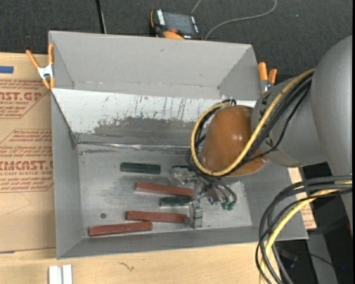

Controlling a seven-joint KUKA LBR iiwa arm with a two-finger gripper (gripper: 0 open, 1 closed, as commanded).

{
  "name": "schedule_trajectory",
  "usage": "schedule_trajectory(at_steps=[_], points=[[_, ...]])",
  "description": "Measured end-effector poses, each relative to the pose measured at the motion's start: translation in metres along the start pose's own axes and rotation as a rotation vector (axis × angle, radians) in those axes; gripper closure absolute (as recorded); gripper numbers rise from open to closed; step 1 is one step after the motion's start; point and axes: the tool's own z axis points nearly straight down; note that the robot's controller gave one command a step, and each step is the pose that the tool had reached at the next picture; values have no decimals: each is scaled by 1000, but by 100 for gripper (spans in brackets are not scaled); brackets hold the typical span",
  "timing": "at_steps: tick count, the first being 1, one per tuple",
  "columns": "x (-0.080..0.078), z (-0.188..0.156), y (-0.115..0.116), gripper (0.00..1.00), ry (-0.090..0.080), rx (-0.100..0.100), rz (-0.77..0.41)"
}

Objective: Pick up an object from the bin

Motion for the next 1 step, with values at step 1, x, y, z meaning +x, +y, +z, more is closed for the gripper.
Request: schedule_trajectory(at_steps=[1], points=[[-62,-1,-61,0,-8,2,-6]])
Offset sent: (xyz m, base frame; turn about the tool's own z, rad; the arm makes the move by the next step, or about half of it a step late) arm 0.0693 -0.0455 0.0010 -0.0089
